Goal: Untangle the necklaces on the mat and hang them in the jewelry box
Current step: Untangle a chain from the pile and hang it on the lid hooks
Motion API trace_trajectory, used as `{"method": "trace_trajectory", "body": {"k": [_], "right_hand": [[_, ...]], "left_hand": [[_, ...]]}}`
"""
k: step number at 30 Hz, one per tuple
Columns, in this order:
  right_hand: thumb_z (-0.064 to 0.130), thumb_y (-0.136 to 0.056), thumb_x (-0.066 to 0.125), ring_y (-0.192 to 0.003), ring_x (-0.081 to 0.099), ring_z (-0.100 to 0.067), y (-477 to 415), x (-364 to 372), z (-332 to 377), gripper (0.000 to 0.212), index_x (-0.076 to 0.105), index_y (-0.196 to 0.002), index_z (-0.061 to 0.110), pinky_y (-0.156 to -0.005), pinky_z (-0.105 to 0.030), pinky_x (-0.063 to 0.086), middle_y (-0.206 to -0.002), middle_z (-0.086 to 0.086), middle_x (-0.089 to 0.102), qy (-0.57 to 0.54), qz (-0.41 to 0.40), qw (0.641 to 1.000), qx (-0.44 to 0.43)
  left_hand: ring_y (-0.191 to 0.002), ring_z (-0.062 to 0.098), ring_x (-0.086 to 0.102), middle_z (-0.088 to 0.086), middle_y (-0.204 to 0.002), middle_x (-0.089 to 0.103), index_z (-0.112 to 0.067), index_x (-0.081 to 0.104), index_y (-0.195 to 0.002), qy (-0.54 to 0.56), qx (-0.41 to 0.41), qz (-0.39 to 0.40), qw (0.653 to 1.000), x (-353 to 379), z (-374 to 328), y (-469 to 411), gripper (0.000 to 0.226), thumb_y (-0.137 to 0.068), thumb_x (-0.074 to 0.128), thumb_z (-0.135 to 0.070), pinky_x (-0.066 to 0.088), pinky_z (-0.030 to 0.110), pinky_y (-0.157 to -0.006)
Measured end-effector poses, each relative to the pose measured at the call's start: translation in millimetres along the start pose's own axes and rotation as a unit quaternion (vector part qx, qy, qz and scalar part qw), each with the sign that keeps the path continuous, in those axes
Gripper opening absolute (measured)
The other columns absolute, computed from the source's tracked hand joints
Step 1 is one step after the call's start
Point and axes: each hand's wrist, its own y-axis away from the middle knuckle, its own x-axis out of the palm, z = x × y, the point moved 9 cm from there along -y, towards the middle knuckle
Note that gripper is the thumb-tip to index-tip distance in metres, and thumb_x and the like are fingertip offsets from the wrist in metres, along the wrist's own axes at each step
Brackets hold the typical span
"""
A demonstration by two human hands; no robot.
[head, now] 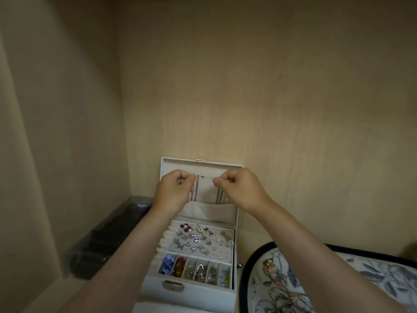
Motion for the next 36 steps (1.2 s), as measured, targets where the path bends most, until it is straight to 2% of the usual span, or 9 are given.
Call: {"method": "trace_trajectory", "body": {"k": [6, 10, 14, 20, 23, 26, 28, 31, 36], "right_hand": [[0.041, -0.091, 0.067, -0.07, 0.067, -0.017, -11, 14, -1, 0.025, 0.078, -0.081, 0.022, -0.065, -0.03, 0.051, -0.073, 0.001, 0.074, 0.076, -0.123, 0.989, 0.012], [0.046, -0.09, 0.065, -0.063, 0.064, -0.02, -18, 17, 2, 0.034, 0.069, -0.067, 0.021, -0.053, -0.028, 0.041, -0.061, 0.001, 0.067, 0.135, -0.173, 0.975, 0.039], [0.048, -0.084, 0.062, -0.065, 0.063, -0.023, -27, 20, -3, 0.04, 0.052, -0.057, 0.02, -0.053, -0.025, 0.034, -0.058, 0.002, 0.059, 0.154, -0.186, 0.966, 0.088], [0.049, -0.088, 0.062, -0.07, 0.067, -0.024, -32, 30, -8, 0.04, 0.06, -0.062, 0.019, -0.054, -0.025, 0.038, -0.068, -0.002, 0.069, 0.188, -0.186, 0.96, 0.093], [0.047, -0.088, 0.062, -0.073, 0.068, -0.025, -28, 34, -16, 0.036, 0.069, -0.07, 0.017, -0.058, -0.026, 0.045, -0.073, -0.001, 0.071, 0.189, -0.168, 0.962, 0.106], [0.044, -0.087, 0.062, -0.064, 0.066, -0.024, -20, 40, -31, 0.041, 0.059, -0.057, 0.016, -0.054, -0.025, 0.043, -0.06, 0.001, 0.064, 0.134, -0.132, 0.973, 0.13], [0.044, -0.088, 0.06, -0.064, 0.065, -0.023, -14, 45, -38, 0.044, 0.059, -0.056, 0.015, -0.054, -0.025, 0.043, -0.059, 0.002, 0.063, 0.108, -0.1, 0.978, 0.148], [0.041, -0.091, 0.057, -0.068, 0.067, -0.022, -5, 57, -44, 0.038, 0.072, -0.069, 0.013, -0.063, -0.03, 0.054, -0.068, 0.0, 0.07, 0.066, -0.026, 0.986, 0.154], [0.036, -0.085, 0.056, -0.088, 0.071, -0.03, 18, 75, -40, 0.036, 0.074, -0.092, 0.006, -0.084, -0.044, 0.058, -0.091, -0.014, 0.075, -0.017, 0.091, 0.984, 0.151]], "left_hand": [[-0.059, 0.01, 0.06, -0.006, -0.066, 0.068, -0.018, 0.07, -0.073, -0.071, -0.001, -0.031, 0.997, -3, 20, -15, 0.023, -0.089, 0.069, -0.035, 0.043, 0.022, -0.058], [-0.061, 0.002, 0.059, -0.004, -0.063, 0.066, -0.01, 0.068, -0.066, -0.1, -0.002, -0.077, 0.992, -4, 15, -23, 0.035, -0.086, 0.071, -0.039, 0.034, 0.008, -0.05], [-0.057, 0.012, 0.058, -0.003, -0.057, 0.062, -0.015, 0.057, -0.057, -0.091, -0.064, -0.074, 0.991, 7, 23, -30, 0.04, -0.085, 0.069, -0.041, 0.04, 0.021, -0.05], [-0.052, 0.025, 0.059, 0.013, -0.055, 0.063, -0.01, 0.061, -0.057, -0.075, -0.095, -0.067, 0.99, 18, 39, -28, 0.041, -0.084, 0.066, -0.041, 0.055, 0.037, -0.059], [-0.05, 0.027, 0.061, 0.016, -0.058, 0.064, -0.002, 0.066, -0.064, -0.076, -0.11, -0.045, 0.99, 21, 46, -23, 0.043, -0.083, 0.067, -0.04, 0.056, 0.037, -0.059], [-0.034, 0.013, 0.052, 0.008, -0.052, 0.06, 0.003, 0.068, -0.075, -0.071, -0.133, -0.014, 0.988, 25, 53, -15, 0.042, -0.085, 0.066, -0.039, 0.05, 0.028, -0.055], [-0.034, 0.012, 0.052, 0.006, -0.051, 0.06, 0.001, 0.068, -0.076, -0.058, -0.144, 0.004, 0.988, 27, 53, -10, 0.037, -0.087, 0.065, -0.034, 0.049, 0.028, -0.055], [-0.048, 0.016, 0.058, 0.004, -0.057, 0.063, -0.009, 0.066, -0.071, -0.012, -0.158, 0.05, 0.986, 33, 52, 0, 0.025, -0.091, 0.064, -0.023, 0.056, 0.035, -0.062], [-0.09, 0.017, 0.066, 0.0, -0.091, 0.073, -0.023, 0.073, -0.085, 0.027, -0.122, 0.093, 0.988, 32, 39, 15, 0.015, -0.092, 0.061, -0.016, 0.054, 0.041, -0.092]]}}
